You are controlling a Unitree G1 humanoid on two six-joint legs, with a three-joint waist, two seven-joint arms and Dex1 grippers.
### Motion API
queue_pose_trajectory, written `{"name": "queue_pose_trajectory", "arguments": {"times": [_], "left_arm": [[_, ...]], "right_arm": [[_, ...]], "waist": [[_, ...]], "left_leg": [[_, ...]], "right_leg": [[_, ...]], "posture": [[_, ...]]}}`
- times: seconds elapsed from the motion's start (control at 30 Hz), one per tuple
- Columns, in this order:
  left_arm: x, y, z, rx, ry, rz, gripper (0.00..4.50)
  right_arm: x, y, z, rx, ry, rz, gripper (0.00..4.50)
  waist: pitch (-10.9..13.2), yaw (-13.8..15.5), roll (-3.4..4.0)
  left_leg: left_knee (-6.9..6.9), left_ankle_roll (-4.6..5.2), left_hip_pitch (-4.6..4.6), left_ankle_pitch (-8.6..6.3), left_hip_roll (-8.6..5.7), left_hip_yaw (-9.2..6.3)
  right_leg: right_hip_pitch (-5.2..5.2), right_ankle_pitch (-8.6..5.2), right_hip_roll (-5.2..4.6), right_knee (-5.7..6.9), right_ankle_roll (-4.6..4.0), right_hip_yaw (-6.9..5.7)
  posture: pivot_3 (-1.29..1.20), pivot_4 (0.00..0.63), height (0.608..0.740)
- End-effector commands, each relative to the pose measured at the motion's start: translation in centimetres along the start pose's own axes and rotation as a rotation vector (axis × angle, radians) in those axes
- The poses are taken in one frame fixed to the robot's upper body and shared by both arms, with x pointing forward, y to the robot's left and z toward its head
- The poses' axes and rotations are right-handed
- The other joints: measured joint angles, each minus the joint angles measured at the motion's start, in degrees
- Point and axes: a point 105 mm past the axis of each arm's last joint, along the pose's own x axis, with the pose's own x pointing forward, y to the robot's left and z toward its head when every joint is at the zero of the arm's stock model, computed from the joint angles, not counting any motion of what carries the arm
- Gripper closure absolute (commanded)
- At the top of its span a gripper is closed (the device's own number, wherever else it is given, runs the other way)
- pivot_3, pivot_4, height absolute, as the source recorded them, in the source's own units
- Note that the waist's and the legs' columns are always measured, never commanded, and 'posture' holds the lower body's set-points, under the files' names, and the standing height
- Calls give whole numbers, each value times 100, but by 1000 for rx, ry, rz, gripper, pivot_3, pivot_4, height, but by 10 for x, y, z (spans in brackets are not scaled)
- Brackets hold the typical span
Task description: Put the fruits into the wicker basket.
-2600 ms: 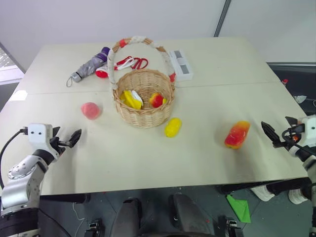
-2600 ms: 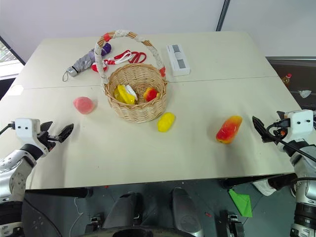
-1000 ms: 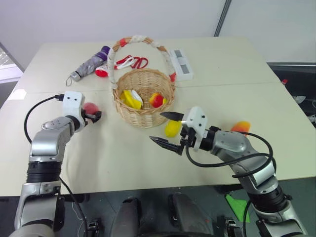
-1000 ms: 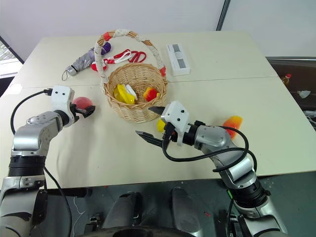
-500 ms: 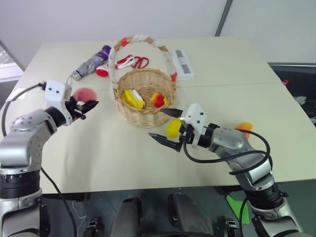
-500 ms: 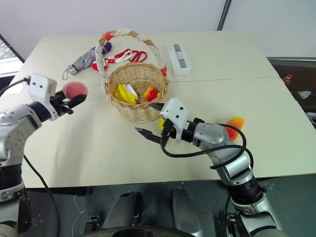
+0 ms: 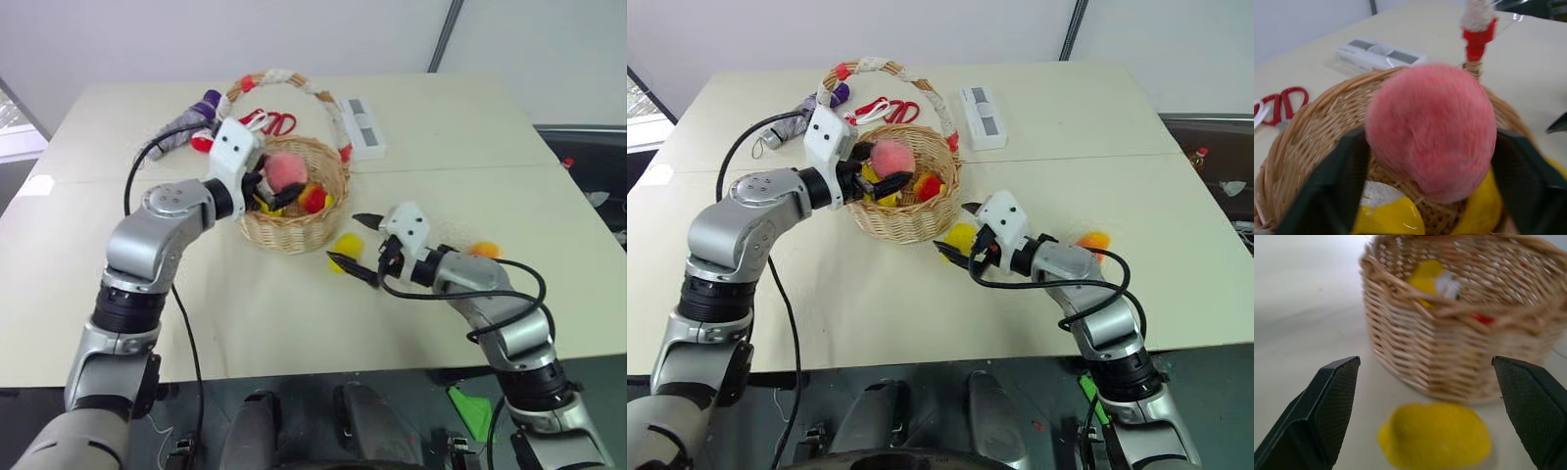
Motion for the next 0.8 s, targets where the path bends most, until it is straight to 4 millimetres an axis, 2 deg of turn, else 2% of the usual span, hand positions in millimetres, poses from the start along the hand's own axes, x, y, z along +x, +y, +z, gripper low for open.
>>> {"name": "queue_pose_trajectory", "arguments": {"times": [0.03, 0.13, 0.23, 0.4, 0.57, 0.8], "left_arm": [[-3, -3, 26, 73, -101, -42, 67], [-17, -11, 33, 126, -176, -113, 67], [-30, -12, 26, 159, -173, -141, 67], [-50, -12, 17, 141, -159, -151, 67], [-64, -17, 9, 134, -139, -193, 67], [-78, -23, -2, 115, -111, -242, 67]], "right_arm": [[-4, -7, 0, 36, 9, -68, 0], [-1, -23, -11, 187, 38, -209, 0], [-5, -31, -15, 393, 36, -288, 0], [-10, -15, -19, 734, 37, -214, 0], [2, 0, -18, 863, 59, -177, 0], [22, 2, -18, 959, 73, -216, 0]], "waist": [[0, -12, 0], [0, -18, 0], [0, -13, 3], [1, -3, 3], [1, -30, 4], [2, -21, 8]], "left_leg": [[1, 0, 0, 0, 0, 0], [3, -1, 0, 1, 1, 0], [1, -2, 3, 1, 5, 1], [-1, -2, -2, 1, 6, 0], [-1, -2, -3, 1, 3, 1], [-2, -1, -2, 1, 6, 3]], "right_leg": [[0, 0, 0, 0, 0, 0], [0, 0, -1, 4, 0, 0], [-1, 0, -1, 6, -1, 4], [-2, 0, -9, 5, -1, 3], [-2, 0, -9, 4, -1, 2], [-5, 0, -1, 4, -1, 1]], "posture": [[0, 150, 740], [0, 150, 740], [0, 150, 740], [0, 150, 740], [0, 150, 740], [0, 150, 740]]}}
